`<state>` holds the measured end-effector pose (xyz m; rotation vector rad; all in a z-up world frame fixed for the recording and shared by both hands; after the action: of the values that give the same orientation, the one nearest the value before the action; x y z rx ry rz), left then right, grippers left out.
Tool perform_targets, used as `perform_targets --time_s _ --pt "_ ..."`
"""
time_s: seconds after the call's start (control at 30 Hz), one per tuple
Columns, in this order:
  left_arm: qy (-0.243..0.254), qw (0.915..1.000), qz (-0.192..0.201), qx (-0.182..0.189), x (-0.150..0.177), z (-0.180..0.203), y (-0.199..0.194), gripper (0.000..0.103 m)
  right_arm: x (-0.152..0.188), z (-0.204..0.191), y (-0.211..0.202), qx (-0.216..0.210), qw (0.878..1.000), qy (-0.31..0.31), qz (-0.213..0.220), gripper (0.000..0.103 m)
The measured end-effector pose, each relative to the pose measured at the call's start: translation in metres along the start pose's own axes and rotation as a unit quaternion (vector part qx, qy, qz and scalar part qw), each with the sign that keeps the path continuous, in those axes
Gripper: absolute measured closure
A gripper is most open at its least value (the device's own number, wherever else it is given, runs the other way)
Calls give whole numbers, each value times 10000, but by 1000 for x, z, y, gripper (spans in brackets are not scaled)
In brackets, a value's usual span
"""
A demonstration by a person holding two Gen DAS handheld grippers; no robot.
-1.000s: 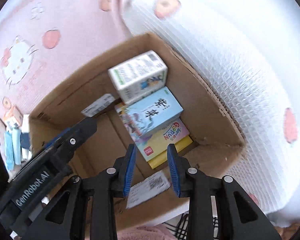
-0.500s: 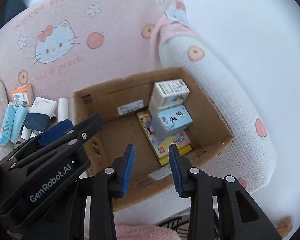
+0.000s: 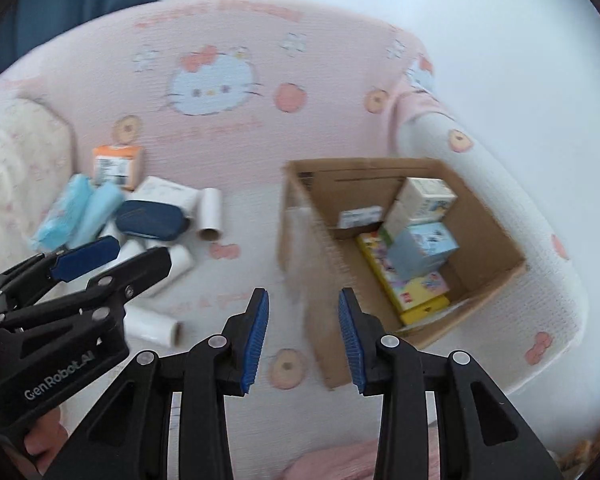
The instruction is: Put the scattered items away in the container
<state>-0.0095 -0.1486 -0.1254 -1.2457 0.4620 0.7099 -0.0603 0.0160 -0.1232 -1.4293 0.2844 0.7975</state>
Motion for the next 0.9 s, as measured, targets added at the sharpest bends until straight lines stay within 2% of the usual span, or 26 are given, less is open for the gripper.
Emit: perform_targets --time_s 0.17,0.33,0.4,0.6,0.77,0.9 --pt "648 9968 12 -477 32 -32 -32 42 7 -34 -13 -669 9976 51 195 69" --pt "915 9909 111 -981 59 -67 -50 42 5 -74 -11 -1366 9900 39 350 51" --pt "774 9893 14 -1238 64 -85 -49 42 4 -88 -6 -1642 9858 55 359 50" --pt "-35 9906 77 -1367 54 -138 -48 42 -3 -135 25 -2006 9795 -130 96 50" --pt "-481 9905 236 -1269 40 -169 -45 42 -12 -158 52 -2329 9724 94 -93 50" --pt "-942 9897 218 -1052 33 -193 -36 42 -20 -171 74 -2808 9586 383 -295 49"
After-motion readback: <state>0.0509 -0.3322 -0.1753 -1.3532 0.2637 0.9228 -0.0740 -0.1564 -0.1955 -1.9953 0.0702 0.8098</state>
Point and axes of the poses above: each gripper's, at about its wrist camera, not at the fingertips, and y roughly the way its jaws point, z to its right, x to its underside, the point moved 2 cm from there along y, roughly the way its jaws point, and after that the axes turned 2 degrees about -z, right-handed, at the moved point
